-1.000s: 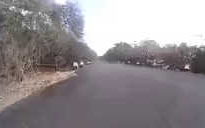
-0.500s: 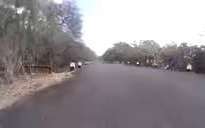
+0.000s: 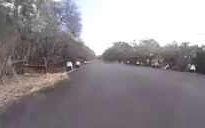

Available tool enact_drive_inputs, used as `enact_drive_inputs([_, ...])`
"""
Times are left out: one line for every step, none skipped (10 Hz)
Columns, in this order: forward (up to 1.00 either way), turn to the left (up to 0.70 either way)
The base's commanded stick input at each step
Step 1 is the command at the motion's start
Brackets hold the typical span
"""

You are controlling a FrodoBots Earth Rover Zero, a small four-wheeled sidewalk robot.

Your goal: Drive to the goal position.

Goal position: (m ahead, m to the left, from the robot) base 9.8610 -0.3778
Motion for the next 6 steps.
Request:
enact_drive_inputs([0.68,0.0])
enact_drive_inputs([0.68,0.0])
enact_drive_inputs([0.68,0.0])
enact_drive_inputs([0.68,0.0])
enact_drive_inputs([0.68,0.0])
enact_drive_inputs([0.68,0.0])
